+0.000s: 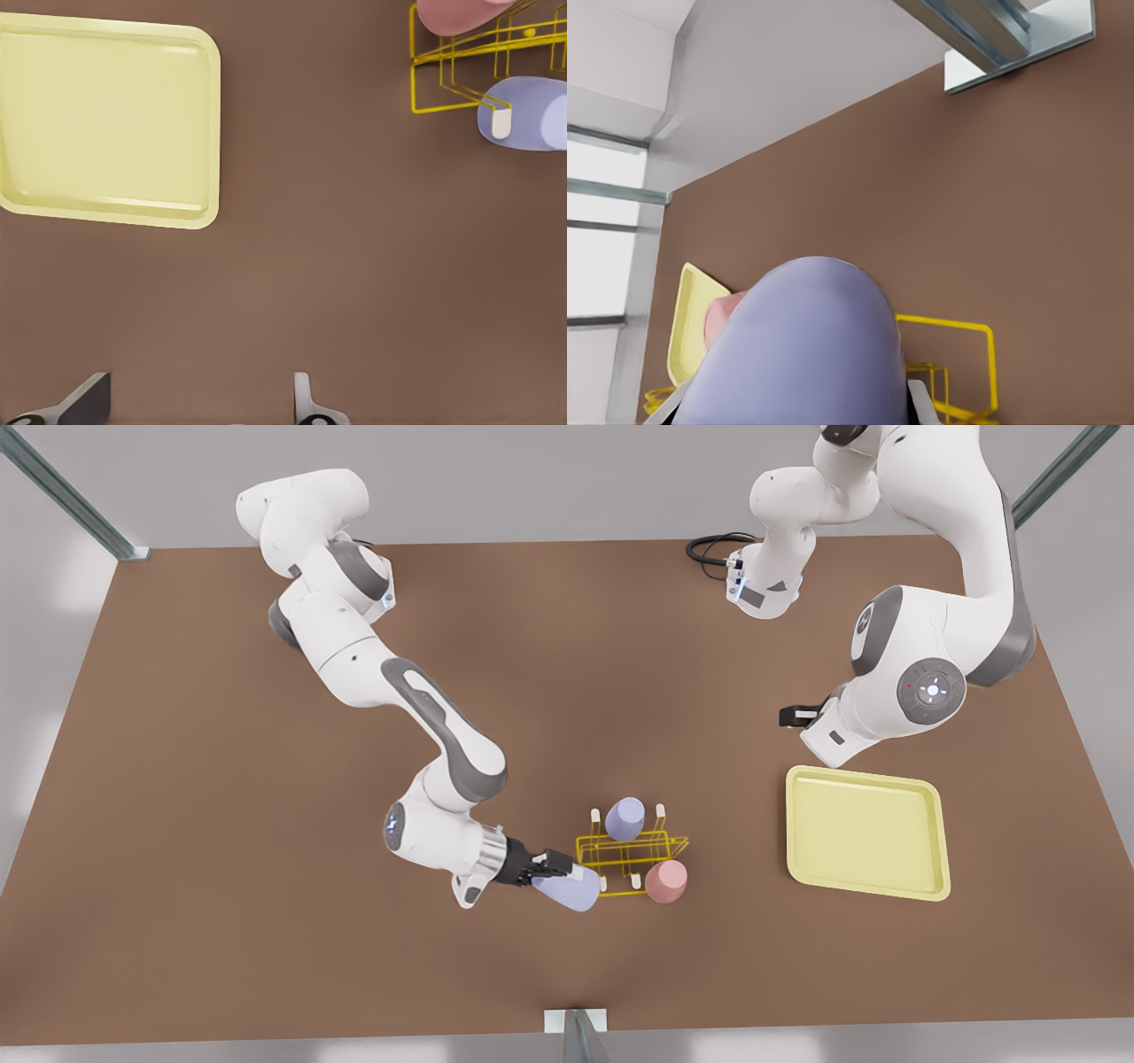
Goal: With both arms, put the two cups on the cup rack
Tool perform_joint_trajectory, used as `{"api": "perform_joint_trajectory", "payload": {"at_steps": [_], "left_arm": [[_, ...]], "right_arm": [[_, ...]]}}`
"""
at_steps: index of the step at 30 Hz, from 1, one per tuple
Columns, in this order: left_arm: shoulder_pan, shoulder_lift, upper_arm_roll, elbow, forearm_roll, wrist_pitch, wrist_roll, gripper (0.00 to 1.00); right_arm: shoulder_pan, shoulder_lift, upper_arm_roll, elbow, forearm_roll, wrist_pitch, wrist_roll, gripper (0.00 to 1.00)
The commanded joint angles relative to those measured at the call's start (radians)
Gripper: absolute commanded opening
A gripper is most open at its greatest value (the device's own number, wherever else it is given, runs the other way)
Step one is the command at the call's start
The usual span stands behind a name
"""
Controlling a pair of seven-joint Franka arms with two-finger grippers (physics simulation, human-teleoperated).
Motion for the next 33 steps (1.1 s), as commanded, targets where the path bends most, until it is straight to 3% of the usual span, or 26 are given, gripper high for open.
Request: {"api": "perform_joint_trajectory", "payload": {"at_steps": [1,8,9,10,28,33], "left_arm": [[0.0,-0.001,0.0,0.0,0.001,0.0,0.009,1.0],[0.001,0.0,0.0,0.0,0.001,-0.002,0.009,1.0],[0.001,0.0,0.0,0.0,0.001,-0.002,0.009,1.0],[0.001,0.0,0.0,0.0,0.001,-0.002,0.009,1.0],[0.0,-0.001,-0.002,0.003,0.001,-0.005,0.009,1.0],[0.0,-0.001,-0.002,0.028,0.002,-0.017,0.069,1.0]], "right_arm": [[0.009,0.002,0.001,0.001,-0.004,0.005,-0.013,0.82],[0.025,0.011,0.001,0.001,-0.006,0.019,-0.013,0.82],[0.025,0.011,0.001,0.001,-0.006,0.023,-0.013,0.85],[0.025,0.011,0.001,0.001,-0.006,0.023,-0.013,1.0],[0.008,0.0,0.062,0.022,0.027,0.023,-0.001,1.0],[-0.02,-0.087,0.093,0.004,0.068,-0.036,0.066,1.0]]}}
